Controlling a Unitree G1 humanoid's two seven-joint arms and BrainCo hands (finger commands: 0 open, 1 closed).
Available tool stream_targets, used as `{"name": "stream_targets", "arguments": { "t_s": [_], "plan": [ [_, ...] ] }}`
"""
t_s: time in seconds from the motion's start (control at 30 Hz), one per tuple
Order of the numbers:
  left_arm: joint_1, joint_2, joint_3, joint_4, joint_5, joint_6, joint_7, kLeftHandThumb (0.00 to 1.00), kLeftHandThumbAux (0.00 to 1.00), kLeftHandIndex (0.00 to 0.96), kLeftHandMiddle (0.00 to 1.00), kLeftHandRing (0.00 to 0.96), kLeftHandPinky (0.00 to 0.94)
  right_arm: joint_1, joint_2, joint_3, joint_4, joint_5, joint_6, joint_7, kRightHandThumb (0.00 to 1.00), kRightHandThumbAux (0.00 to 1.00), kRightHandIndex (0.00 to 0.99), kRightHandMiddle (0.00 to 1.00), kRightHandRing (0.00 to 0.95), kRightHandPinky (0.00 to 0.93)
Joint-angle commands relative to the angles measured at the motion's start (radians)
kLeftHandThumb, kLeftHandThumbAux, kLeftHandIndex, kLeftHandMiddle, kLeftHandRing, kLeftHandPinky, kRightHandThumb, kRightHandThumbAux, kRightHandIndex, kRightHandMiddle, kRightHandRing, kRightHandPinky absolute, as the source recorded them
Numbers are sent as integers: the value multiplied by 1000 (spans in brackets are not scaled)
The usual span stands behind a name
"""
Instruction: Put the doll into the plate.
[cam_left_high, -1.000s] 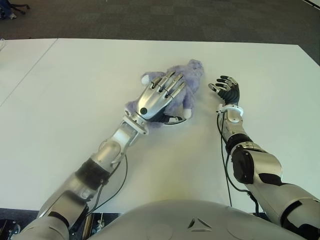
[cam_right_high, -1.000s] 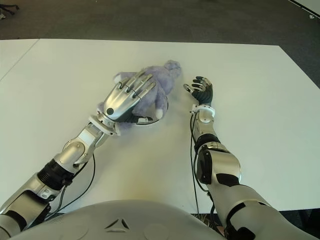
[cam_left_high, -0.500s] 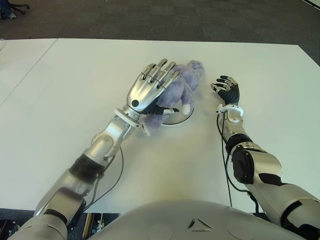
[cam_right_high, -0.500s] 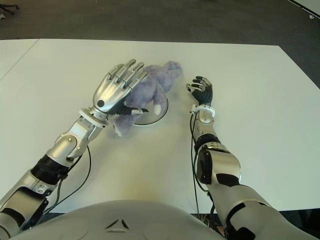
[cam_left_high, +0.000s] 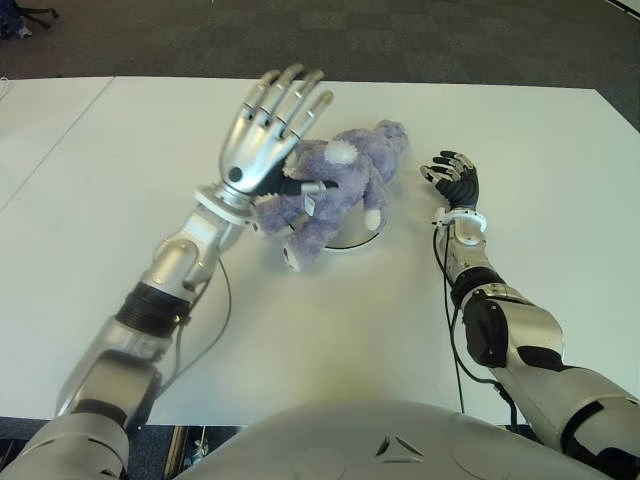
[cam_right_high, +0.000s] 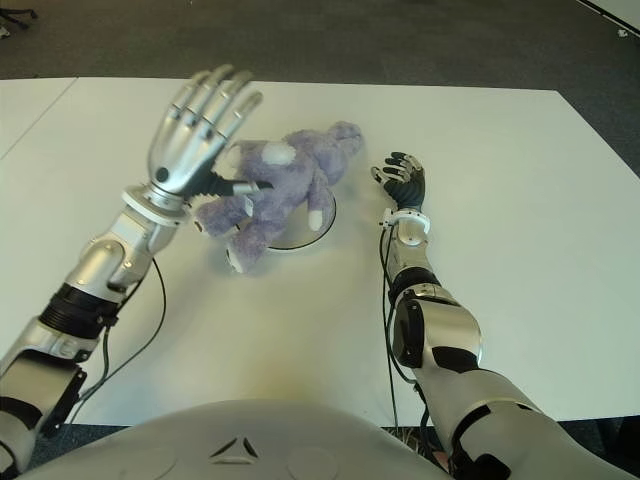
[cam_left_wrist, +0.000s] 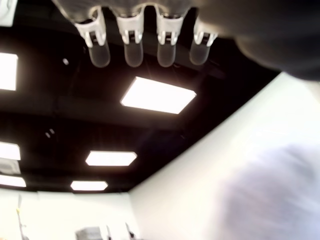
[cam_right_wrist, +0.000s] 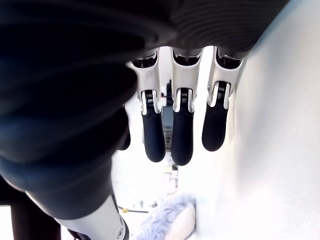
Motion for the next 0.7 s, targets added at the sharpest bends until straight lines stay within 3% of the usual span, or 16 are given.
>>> {"name": "stream_targets", "arguments": {
  "t_s": [0.03, 0.2, 0.37, 0.7],
  "plan": [
    [-43, 79, 117, 73, -87, -48, 75, 0, 191, 0, 0, 0, 0, 182, 76, -10, 114, 17, 98, 7, 283, 908, 288, 333, 339, 335],
    [-24, 76, 142, 79, -72, -14, 126, 0, 198, 0, 0, 0, 0, 182, 76, -10, 114, 16, 97, 6, 291, 903, 284, 330, 338, 337],
    [30, 84, 188, 92, -121, -48, 182, 0, 238, 0, 0, 0, 0, 181, 77, -6, 114, 11, 97, 1, 276, 896, 279, 331, 341, 339],
    [-42, 106, 250, 261, -292, -210, 188, 0, 319, 0, 14, 0, 0, 179, 74, 3, 114, 1, 103, -10, 228, 889, 275, 337, 354, 349]
  ]
}}
